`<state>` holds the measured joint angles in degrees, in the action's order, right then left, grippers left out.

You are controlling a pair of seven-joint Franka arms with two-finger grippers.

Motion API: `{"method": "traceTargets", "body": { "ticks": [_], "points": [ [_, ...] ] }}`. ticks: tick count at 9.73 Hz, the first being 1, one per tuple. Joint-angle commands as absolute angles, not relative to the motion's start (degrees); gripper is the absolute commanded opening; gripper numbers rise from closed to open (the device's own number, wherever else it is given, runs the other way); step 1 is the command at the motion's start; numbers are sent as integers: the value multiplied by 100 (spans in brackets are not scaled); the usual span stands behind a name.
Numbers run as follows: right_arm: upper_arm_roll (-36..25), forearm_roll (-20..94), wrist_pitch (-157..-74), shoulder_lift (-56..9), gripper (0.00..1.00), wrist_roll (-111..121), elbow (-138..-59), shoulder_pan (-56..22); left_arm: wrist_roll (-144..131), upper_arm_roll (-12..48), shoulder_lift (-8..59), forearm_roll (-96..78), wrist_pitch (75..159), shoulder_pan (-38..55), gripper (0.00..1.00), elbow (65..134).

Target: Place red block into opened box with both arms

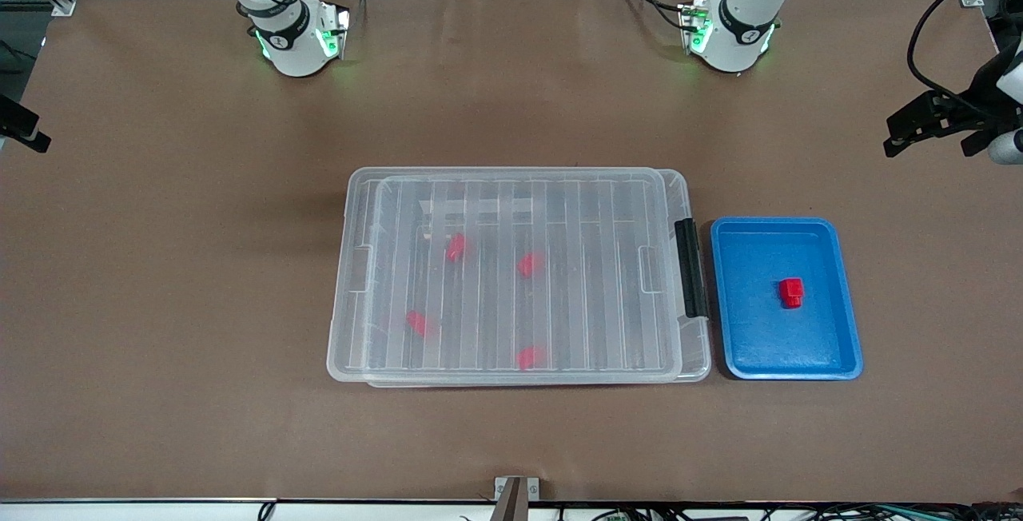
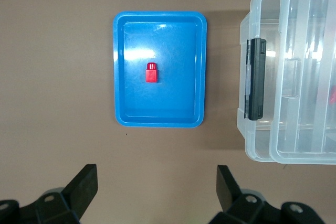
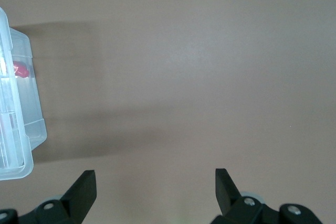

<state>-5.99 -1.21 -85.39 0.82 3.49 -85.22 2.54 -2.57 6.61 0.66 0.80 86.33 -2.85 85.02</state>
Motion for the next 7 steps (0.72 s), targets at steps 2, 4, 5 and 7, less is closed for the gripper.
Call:
{"method": "traceTargets", "body": {
  "ticks": [2, 4, 5, 7],
  "points": [
    [-527, -158, -8587, 132, 100, 316, -8596, 325, -220, 668, 141, 70, 8587, -325, 100, 8447],
    [-536, -158, -8596, 132, 100, 316, -8596, 325, -246, 659, 158, 79, 8587, -325, 100, 8332],
    [-536, -158, -8596, 132, 100, 316, -8596, 316, -246, 624, 158, 88, 8587, -343, 100, 8332],
    [-519, -88, -8596, 123, 100, 316, -8596, 46, -237, 606, 176, 88, 8596, -352, 100, 8341]
  ]
}}
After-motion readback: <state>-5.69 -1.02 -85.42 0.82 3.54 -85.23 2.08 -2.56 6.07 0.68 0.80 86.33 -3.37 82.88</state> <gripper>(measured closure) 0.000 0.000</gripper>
